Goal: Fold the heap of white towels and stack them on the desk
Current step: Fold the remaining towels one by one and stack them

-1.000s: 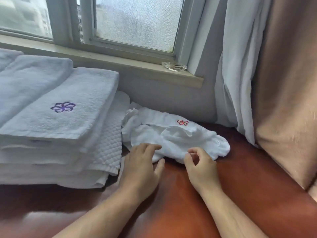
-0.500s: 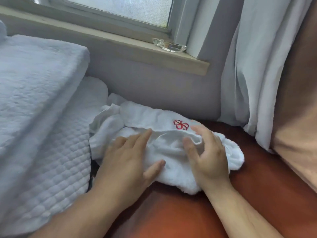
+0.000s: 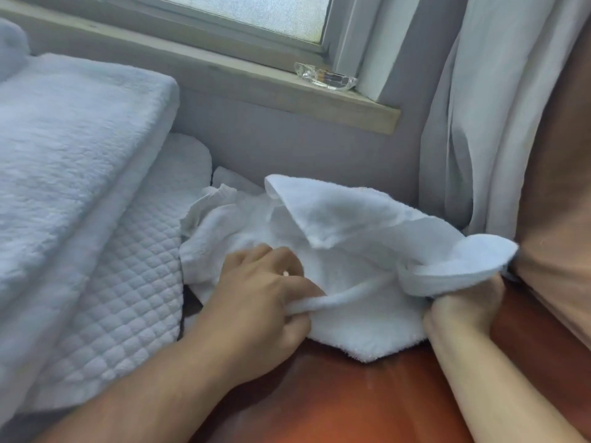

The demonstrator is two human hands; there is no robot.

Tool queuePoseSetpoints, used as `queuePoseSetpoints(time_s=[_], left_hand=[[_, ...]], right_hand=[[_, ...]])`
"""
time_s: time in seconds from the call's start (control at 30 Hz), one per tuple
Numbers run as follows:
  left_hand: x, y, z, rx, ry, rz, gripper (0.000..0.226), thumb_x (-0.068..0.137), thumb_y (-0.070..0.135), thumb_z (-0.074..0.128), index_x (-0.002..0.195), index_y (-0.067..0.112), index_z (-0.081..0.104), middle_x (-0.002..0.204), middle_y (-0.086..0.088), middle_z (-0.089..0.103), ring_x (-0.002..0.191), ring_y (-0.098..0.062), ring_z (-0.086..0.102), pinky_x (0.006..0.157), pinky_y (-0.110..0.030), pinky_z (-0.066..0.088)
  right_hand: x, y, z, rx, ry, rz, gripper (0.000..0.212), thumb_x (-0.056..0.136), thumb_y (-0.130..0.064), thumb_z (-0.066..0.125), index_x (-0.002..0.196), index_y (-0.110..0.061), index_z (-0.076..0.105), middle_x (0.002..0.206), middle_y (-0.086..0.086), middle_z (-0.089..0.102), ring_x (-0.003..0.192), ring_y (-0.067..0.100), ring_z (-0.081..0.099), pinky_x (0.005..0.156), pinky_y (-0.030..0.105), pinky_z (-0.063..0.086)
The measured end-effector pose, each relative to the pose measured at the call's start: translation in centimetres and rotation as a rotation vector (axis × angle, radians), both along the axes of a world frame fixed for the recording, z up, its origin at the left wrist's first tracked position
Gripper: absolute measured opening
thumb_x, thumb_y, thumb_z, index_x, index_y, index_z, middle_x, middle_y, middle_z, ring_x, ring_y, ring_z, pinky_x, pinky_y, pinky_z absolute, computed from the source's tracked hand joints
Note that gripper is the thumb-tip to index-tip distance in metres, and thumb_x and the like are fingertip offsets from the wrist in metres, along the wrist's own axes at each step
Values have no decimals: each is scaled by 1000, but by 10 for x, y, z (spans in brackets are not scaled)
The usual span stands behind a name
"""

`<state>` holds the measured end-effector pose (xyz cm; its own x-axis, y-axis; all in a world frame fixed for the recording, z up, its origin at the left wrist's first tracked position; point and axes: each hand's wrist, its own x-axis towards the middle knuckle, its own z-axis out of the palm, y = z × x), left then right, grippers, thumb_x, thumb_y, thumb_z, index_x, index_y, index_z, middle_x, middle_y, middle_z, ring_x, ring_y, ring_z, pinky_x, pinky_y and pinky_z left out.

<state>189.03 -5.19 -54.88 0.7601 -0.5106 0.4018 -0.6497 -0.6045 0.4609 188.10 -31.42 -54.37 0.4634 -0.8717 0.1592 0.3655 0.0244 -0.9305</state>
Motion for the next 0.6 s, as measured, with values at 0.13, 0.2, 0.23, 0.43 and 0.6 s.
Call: queuePoseSetpoints(time_s=[0.13,0.2,0.23,0.43,0.6], left_hand=[[-3,1,-2,-33,54,-44,32,75,50,47,103,43,60,104,27,44,115,-2,35,105,-27,29],[-4,2,-3,1,77,-17,38,77,63,43,108,45,54,107,25,46,116,-6,35,103,-26,28],[-4,2,-3,11,82,-4,43,77,67,41,114,47,52,114,24,46,120,-6,34,104,-25,26],[0,-2,-7,13,48,68,63,89,69,22,145,46,36,138,25,40,134,-4,30,114,-26,21],[7,-3,-11,-132,47,158,61,100,56,25,158,36,19,159,16,30,146,-3,16,114,-16,9]], right_hand=[[1,12,-2,-298,237,105,22,74,-48,61,67,-27,61,67,-10,59,61,6,56,71,27,45],[1,21,-9,-628,362,101,20,78,-47,58,82,-28,57,79,-9,61,71,-6,57,69,10,41],[1,26,-9,-709,355,142,20,78,-47,58,89,-31,57,89,-10,63,81,-11,57,72,4,38],[1,38,-10,-991,433,304,76,74,-79,47,138,-38,54,149,-15,42,144,5,27,112,8,13],[2,41,-7,-1078,549,345,97,67,-88,59,148,-37,44,135,-23,42,138,7,34,113,30,28]])
